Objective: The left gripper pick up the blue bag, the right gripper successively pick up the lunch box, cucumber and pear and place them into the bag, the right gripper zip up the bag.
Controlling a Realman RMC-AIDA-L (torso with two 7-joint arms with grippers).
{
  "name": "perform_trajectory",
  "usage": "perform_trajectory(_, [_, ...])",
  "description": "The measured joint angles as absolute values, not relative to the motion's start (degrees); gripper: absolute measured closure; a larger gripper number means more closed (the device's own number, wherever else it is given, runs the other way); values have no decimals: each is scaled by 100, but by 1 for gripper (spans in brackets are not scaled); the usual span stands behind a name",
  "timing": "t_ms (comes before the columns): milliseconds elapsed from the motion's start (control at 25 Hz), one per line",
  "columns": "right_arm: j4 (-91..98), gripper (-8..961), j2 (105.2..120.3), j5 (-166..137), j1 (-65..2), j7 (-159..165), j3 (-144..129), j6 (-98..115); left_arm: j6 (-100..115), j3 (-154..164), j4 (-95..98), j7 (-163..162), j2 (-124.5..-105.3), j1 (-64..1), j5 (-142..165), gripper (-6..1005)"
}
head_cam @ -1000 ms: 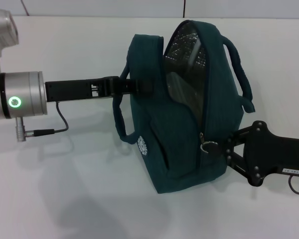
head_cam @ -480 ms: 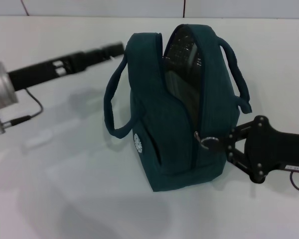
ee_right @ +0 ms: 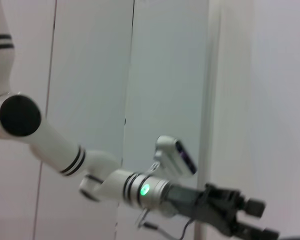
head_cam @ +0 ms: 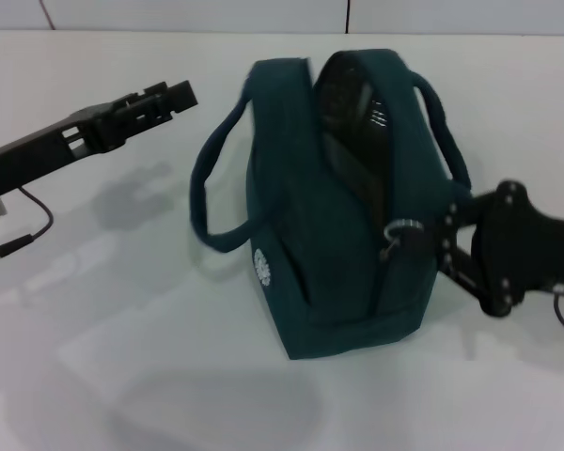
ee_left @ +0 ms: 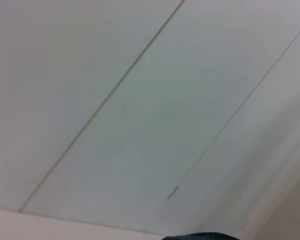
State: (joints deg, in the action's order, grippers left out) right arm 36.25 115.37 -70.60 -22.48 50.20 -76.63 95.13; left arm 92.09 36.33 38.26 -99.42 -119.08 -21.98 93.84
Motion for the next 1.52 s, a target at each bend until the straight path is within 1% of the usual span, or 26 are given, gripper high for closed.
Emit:
perform_trajectory(240, [3548,946,11581,-6672,-2626,4997,-7703,9101,9229,3630,3823,-9495,-11919,-2052,9181,197])
perform_trajectory(320, [3456,946,11613,-6531,-2855,4992,-7737,8888,9231,3630,3823,-9473,-11918,-2045,9180,197])
perform_trajectory(480, [3355,947,11621,-6452,-3229,4936,-7795,8676,9264,3629,3823,-9414,-11897,-1940,9177,197])
perform_trajectory(920, [3411,947,11622,-6320,-3510,4863,-8204,8529,9753,3620,3890,-9135,-11827,-1454,9174,196])
perform_trajectory(1240, [3417,946,11619,-6087,-3960,4845,-8579,8432,9815,3547,3892,-9149,-11781,-1396,9166,196])
perform_trajectory(1520, [3490,946,11619,-5912,-4028,4772,-8726,8213,9936,3416,3893,-9150,-11777,-1338,9196,196])
